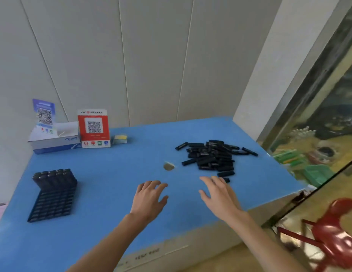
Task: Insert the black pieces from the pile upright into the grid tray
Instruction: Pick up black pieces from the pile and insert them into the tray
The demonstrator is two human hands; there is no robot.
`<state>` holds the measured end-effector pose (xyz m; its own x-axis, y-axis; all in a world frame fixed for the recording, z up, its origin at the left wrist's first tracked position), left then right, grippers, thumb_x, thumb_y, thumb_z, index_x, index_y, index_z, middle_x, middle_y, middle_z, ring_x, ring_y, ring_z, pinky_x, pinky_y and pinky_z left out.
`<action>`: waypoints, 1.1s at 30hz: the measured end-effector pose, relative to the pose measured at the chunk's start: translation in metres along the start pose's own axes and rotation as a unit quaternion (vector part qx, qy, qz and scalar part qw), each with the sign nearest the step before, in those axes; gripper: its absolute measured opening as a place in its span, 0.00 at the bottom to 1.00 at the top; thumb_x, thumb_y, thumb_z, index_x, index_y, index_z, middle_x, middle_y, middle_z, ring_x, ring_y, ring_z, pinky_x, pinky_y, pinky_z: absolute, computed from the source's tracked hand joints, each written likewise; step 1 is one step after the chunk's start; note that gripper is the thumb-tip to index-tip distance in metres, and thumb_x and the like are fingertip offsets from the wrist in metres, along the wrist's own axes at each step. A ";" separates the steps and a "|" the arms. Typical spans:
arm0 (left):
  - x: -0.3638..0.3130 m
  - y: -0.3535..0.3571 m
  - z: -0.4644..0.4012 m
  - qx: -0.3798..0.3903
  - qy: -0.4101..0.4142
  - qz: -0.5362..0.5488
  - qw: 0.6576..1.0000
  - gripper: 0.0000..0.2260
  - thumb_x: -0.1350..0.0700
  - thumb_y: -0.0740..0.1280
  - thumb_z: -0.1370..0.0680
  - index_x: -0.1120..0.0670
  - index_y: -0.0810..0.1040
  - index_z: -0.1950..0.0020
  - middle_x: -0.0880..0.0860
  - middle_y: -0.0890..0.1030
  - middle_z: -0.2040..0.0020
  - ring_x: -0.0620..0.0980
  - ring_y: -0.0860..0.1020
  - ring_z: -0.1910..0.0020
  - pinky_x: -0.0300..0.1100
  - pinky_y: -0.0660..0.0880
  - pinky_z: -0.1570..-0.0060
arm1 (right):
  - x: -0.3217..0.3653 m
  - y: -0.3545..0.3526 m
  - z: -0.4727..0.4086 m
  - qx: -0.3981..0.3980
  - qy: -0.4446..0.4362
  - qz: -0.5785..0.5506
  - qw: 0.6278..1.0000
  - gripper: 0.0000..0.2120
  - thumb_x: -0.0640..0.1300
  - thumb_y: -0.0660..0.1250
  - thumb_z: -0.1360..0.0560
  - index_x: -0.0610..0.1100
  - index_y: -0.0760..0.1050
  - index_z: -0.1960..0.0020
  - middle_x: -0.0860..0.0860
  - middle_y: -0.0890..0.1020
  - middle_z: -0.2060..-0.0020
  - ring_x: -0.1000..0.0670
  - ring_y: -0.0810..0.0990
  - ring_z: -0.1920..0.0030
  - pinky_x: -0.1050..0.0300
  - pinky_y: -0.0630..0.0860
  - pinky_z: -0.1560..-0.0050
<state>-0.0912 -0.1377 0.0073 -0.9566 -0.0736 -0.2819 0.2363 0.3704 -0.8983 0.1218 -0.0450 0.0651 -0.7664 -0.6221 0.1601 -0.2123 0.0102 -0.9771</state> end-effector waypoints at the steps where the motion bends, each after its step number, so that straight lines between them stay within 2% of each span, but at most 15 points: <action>1: -0.016 0.006 -0.002 0.007 -0.007 0.006 1.000 0.18 0.48 0.74 0.31 0.50 0.79 0.43 0.50 0.81 0.48 0.53 0.79 0.48 0.50 0.74 0.48 | -0.018 -0.004 0.008 0.000 0.005 0.003 1.000 0.21 0.52 0.57 0.21 0.48 0.64 0.30 0.51 0.73 0.39 0.49 0.70 0.38 0.56 0.72 0.43; 4: -0.057 0.021 -0.011 0.029 -0.005 0.022 0.999 0.17 0.48 0.67 0.25 0.50 0.75 0.37 0.50 0.78 0.41 0.53 0.74 0.40 0.49 0.67 0.39 | -0.065 -0.011 0.026 0.010 0.029 -0.005 1.000 0.20 0.51 0.59 0.21 0.47 0.66 0.31 0.50 0.75 0.41 0.48 0.71 0.39 0.55 0.72 0.43; 6: -0.078 0.029 -0.018 0.033 0.000 0.032 0.999 0.17 0.48 0.65 0.24 0.50 0.74 0.36 0.50 0.77 0.40 0.53 0.73 0.39 0.49 0.65 0.38 | -0.091 -0.009 0.031 0.021 0.040 -0.005 0.999 0.20 0.51 0.59 0.21 0.47 0.66 0.31 0.51 0.76 0.40 0.49 0.71 0.39 0.55 0.72 0.43; 18: -0.128 0.103 -0.106 0.072 0.015 0.049 0.996 0.15 0.52 0.71 0.28 0.51 0.78 0.41 0.50 0.81 0.47 0.54 0.78 0.47 0.49 0.73 0.46 | -0.199 0.000 -0.026 0.063 0.052 -0.011 0.997 0.18 0.49 0.58 0.20 0.47 0.66 0.31 0.51 0.75 0.40 0.49 0.71 0.39 0.54 0.73 0.44; 22: -0.141 0.125 -0.136 0.105 0.025 0.061 0.992 0.17 0.53 0.67 0.25 0.50 0.75 0.36 0.49 0.77 0.40 0.54 0.74 0.40 0.47 0.68 0.41 | -0.219 0.007 -0.062 0.085 0.025 -0.008 0.996 0.18 0.46 0.59 0.20 0.47 0.66 0.31 0.51 0.74 0.39 0.48 0.70 0.39 0.54 0.72 0.43; 24: -0.144 0.136 -0.147 0.107 0.031 0.068 0.991 0.17 0.53 0.67 0.26 0.50 0.75 0.37 0.49 0.77 0.40 0.54 0.74 0.41 0.47 0.69 0.42 | -0.224 0.015 -0.079 0.092 -0.005 0.008 0.996 0.17 0.46 0.60 0.21 0.47 0.67 0.32 0.50 0.75 0.40 0.48 0.71 0.39 0.54 0.72 0.43; 28: -0.150 0.149 -0.160 0.164 0.016 0.053 0.985 0.18 0.49 0.64 0.23 0.49 0.71 0.33 0.47 0.73 0.36 0.50 0.69 0.37 0.43 0.64 0.40 | -0.232 0.030 -0.102 0.113 -0.059 0.003 0.992 0.17 0.46 0.62 0.22 0.47 0.68 0.33 0.50 0.75 0.41 0.48 0.71 0.40 0.53 0.71 0.44; 33: -0.163 0.155 -0.165 0.186 -0.034 0.051 0.981 0.16 0.49 0.65 0.24 0.50 0.73 0.37 0.50 0.74 0.42 0.51 0.70 0.41 0.40 0.65 0.45 | -0.243 0.047 -0.124 0.146 -0.152 -0.003 0.978 0.17 0.46 0.63 0.22 0.46 0.71 0.35 0.50 0.74 0.42 0.48 0.71 0.42 0.54 0.71 0.44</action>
<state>0.0730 0.0843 -0.0307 -0.9139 -0.1198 -0.3878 0.3887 0.0168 -0.9212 0.2226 0.2038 -0.0026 -0.5413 -0.8252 0.1612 -0.0014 -0.1908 -0.9816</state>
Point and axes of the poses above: each hand's wrist, its own z-axis away from the middle knuckle, its own y-axis out of the palm, x = y × z, the point moved 1 cm from there along -z, towards the middle knuckle
